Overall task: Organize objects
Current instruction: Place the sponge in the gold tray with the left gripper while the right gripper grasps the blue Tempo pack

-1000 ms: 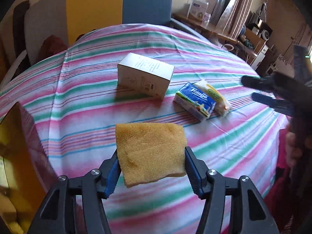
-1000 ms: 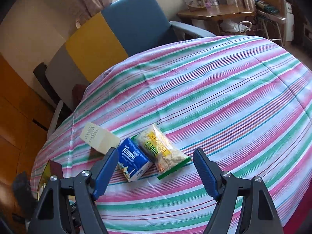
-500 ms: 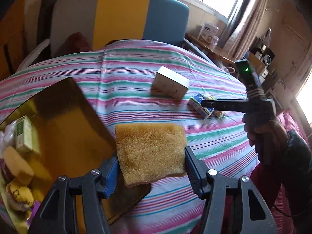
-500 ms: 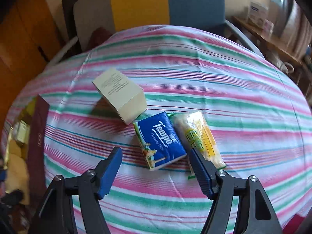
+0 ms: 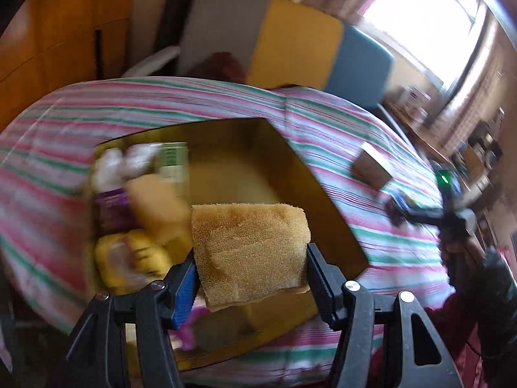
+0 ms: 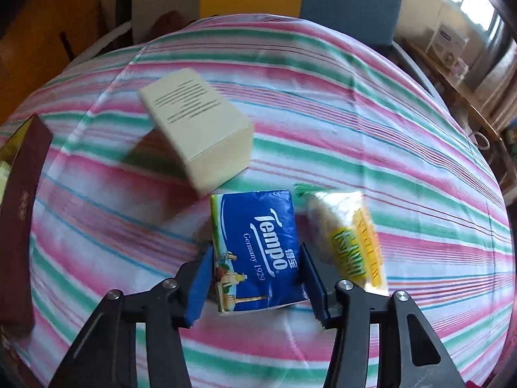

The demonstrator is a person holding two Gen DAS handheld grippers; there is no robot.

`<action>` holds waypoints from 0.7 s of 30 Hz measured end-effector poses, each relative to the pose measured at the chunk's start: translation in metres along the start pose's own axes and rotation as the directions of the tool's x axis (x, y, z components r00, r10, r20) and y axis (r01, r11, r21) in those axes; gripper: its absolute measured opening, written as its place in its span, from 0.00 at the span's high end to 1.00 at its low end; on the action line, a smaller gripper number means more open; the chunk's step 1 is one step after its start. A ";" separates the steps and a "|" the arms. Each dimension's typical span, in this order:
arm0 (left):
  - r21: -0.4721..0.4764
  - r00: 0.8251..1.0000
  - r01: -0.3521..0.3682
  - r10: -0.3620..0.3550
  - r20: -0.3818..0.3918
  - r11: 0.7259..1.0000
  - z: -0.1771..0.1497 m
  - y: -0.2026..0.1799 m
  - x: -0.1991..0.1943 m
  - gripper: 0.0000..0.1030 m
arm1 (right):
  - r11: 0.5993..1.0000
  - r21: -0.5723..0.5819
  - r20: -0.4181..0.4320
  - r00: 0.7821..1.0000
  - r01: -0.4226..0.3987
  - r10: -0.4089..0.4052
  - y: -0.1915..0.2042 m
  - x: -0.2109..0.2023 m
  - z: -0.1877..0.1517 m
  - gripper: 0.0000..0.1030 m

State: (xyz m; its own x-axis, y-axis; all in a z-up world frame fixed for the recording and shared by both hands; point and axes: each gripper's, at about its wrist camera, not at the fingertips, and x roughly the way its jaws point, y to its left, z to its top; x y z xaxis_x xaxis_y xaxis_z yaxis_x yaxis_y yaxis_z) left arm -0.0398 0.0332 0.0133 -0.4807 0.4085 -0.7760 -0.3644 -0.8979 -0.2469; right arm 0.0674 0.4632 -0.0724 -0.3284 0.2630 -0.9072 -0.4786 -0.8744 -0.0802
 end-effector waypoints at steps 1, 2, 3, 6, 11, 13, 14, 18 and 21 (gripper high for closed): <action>-0.023 1.000 -0.028 0.028 0.014 0.999 -0.001 0.012 -0.006 0.40 | 1.000 -0.019 -0.008 1.000 -0.003 0.003 0.006 -0.003 -0.004 0.49; -0.049 0.998 -0.058 0.059 0.028 0.997 -0.003 0.025 -0.012 0.40 | 0.999 -0.034 -0.018 1.000 -0.020 0.019 0.013 -0.005 -0.008 0.49; -0.067 0.996 -0.077 0.080 0.037 0.995 -0.004 0.035 -0.017 0.40 | 0.998 -0.051 -0.034 0.998 -0.046 0.045 0.020 -0.008 -0.012 0.49; -0.152 0.987 -0.139 0.149 0.063 0.979 -0.007 0.068 -0.029 0.40 | 0.992 -0.098 -0.079 0.994 -0.084 0.076 0.042 -0.006 -0.024 0.49; -0.174 0.981 -0.164 0.179 0.076 0.971 -0.012 0.074 -0.033 0.40 | 0.993 -0.060 -0.078 0.993 -0.097 0.092 0.041 -0.006 -0.027 0.49; -0.155 0.980 -0.168 0.182 0.082 0.974 -0.012 0.066 -0.030 0.40 | 0.993 -0.066 -0.076 0.993 -0.094 0.089 0.042 -0.005 -0.027 0.49; -0.141 0.980 -0.168 0.181 0.085 0.976 -0.011 0.061 -0.029 0.40 | 0.993 -0.068 -0.075 0.993 -0.094 0.088 0.042 -0.005 -0.028 0.49; -0.039 0.970 -0.200 0.204 0.134 0.979 -0.002 0.030 -0.030 0.40 | 0.993 -0.057 -0.076 0.992 -0.106 0.101 0.040 -0.005 -0.028 0.48; 0.026 0.964 -0.210 0.203 0.170 0.977 0.007 0.007 -0.030 0.40 | 0.993 -0.060 -0.071 0.993 -0.103 0.099 0.041 -0.005 -0.029 0.48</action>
State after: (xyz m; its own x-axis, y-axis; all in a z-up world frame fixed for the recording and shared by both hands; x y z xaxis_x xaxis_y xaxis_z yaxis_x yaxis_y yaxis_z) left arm -0.0339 0.0157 0.0390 -0.6728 0.2398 -0.6999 -0.2761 -0.9591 -0.0631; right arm 0.0729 0.4140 -0.0827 -0.3156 0.1459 -0.9376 -0.3921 -0.9199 -0.0112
